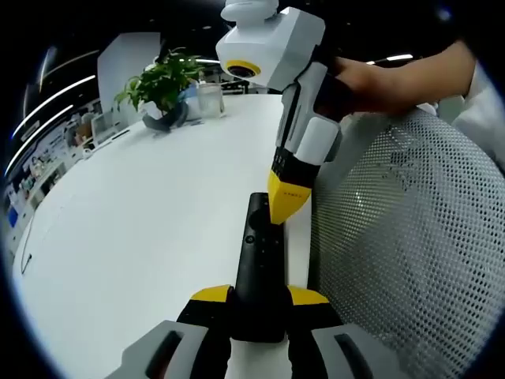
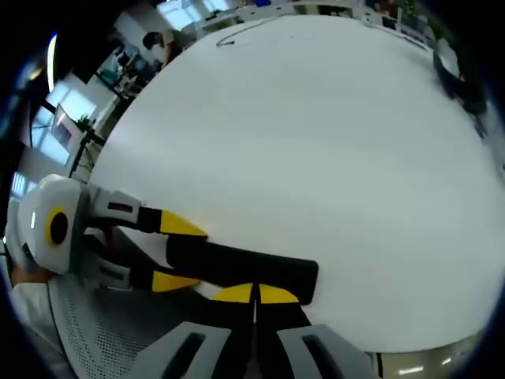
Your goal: Press the specified remote control buttons in sequence, fully releasing each button before pressing the next.
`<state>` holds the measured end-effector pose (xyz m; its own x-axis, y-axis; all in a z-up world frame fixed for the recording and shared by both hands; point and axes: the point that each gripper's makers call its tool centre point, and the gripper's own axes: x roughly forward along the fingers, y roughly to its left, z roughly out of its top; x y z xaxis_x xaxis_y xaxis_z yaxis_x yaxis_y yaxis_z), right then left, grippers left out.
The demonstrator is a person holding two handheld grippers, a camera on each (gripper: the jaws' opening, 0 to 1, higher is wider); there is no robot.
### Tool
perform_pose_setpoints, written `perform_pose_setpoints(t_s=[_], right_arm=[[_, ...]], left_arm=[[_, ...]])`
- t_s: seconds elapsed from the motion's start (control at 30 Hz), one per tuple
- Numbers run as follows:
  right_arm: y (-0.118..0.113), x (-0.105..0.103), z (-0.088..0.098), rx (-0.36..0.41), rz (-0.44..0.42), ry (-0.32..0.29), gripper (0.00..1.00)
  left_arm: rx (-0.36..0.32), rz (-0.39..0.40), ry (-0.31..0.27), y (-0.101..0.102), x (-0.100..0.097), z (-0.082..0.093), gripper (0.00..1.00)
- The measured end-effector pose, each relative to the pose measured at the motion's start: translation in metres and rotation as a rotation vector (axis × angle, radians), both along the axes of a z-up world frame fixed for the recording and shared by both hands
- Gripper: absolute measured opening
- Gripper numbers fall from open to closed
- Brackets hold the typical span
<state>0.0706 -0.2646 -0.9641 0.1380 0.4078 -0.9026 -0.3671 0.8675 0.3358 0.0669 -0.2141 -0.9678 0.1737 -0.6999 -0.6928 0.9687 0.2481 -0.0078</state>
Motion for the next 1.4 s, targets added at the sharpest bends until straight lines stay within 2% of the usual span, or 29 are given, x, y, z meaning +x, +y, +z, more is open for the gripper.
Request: perform_pose_setpoints(t_s=[0.13,0.2,0.33,0.43,0.5,0.67,0.8,0.9,1.03,1.3,1.4], right_arm=[[-0.0004,0.0000,-0.0003,0.004,-0.019,0.064,0.00],[-0.0007,-0.0003,-0.0003,0.010,-0.034,0.126,0.00],[0.0000,-0.0002,-0.0003,-0.014,-0.025,0.167,0.00],[0.0000,-0.0020,0.0000,-0.045,0.012,0.153,0.00],[-0.0002,-0.0031,0.0007,-0.066,0.037,0.119,0.00],[-0.0017,-0.0044,0.0008,-0.068,0.043,0.060,0.00],[-0.0022,-0.0035,0.0001,-0.033,0.054,0.051,0.00],[-0.0007,-0.0046,-0.0002,-0.024,0.096,0.097,0.00],[-0.0018,-0.0048,-0.0009,0.004,0.126,0.116,0.00],[-0.0025,-0.0055,0.0007,0.098,0.135,0.090,0.00],[-0.0019,-0.0063,0.0026,0.147,0.134,0.037,0.00]], left_arm=[[-0.002,0.010,0.003,0.0004,0.0000,-0.0002,0.25],[-0.002,0.013,0.001,0.0005,0.0001,-0.0004,0.25],[-0.003,0.021,0.002,0.0002,0.0001,-0.0003,0.25],[0.013,0.033,0.005,-0.0009,-0.0004,0.0000,0.25],[0.022,0.044,0.005,-0.0014,-0.0007,0.0004,0.25],[0.032,0.065,0.008,-0.0014,-0.0014,0.0004,0.25],[0.055,0.095,0.015,-0.0014,-0.0044,-0.0004,0.25],[0.076,0.101,0.021,-0.0009,-0.0086,-0.0013,0.25],[0.044,0.125,0.018,0.0010,-0.0087,-0.0025,0.25],[0.043,0.150,0.015,-0.0004,-0.0084,-0.0008,0.25],[0.047,0.146,0.015,-0.0009,-0.0076,-0.0010,0.25]])
